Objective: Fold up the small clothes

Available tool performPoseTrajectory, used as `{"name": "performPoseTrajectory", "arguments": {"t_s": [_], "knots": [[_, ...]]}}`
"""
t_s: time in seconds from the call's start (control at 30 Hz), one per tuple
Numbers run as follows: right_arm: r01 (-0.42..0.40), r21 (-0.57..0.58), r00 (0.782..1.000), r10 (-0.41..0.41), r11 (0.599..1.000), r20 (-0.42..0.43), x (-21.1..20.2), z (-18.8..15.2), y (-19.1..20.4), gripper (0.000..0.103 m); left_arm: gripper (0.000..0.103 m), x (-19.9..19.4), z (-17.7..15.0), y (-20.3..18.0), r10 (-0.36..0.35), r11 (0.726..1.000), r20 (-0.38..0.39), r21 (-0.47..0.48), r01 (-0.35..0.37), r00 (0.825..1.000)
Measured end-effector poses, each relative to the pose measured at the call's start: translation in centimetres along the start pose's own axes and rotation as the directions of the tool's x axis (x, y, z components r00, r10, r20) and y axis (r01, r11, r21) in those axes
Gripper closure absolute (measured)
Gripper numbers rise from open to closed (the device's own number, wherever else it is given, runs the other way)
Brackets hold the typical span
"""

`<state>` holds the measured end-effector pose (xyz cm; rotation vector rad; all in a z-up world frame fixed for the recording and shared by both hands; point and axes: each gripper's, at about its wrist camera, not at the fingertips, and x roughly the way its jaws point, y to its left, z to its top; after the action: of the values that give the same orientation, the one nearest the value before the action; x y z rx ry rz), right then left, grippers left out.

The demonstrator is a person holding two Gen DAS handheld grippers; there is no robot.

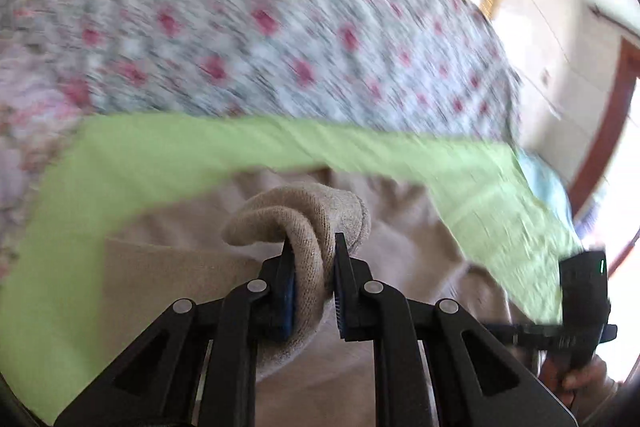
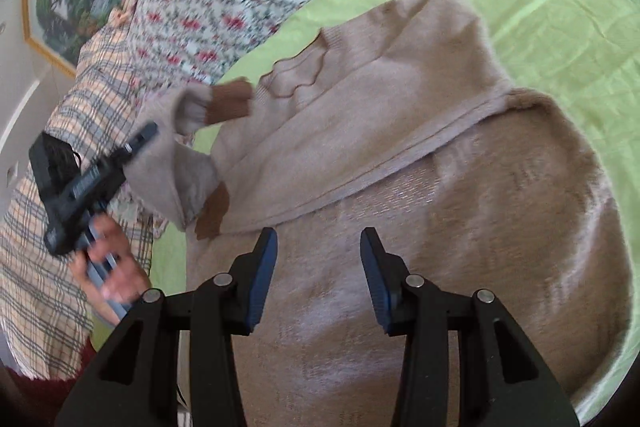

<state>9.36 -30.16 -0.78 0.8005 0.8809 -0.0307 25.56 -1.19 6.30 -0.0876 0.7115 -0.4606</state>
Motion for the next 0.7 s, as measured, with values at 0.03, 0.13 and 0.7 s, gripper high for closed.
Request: {"name": "performPoseTrajectory", "arguments": {"t_s": [0.03,0.13,0.7], "knots": [[0.0,0.014,1.0,0.0,1.0,0.007,-0.1,0.3,-0.4,0.058,0.088,1.2,-0.8,-0.8,-0.002,1.0,-0.03,0.019,0.003,1.0],[0.001,0.031,1.0,-0.001,1.0,0.011,0.2,1.4,-0.7,0.058,0.086,4.6,-3.0,-1.9,0.03,0.998,-0.133,0.066,-0.022,0.991],[0.032,-0.012,0.989,-0.033,0.999,-0.146,14.0,10.8,2.2,0.058,0.043,-5.0,-10.8,7.0,0.286,0.953,-0.194,-0.044,-0.3,0.938]]}}
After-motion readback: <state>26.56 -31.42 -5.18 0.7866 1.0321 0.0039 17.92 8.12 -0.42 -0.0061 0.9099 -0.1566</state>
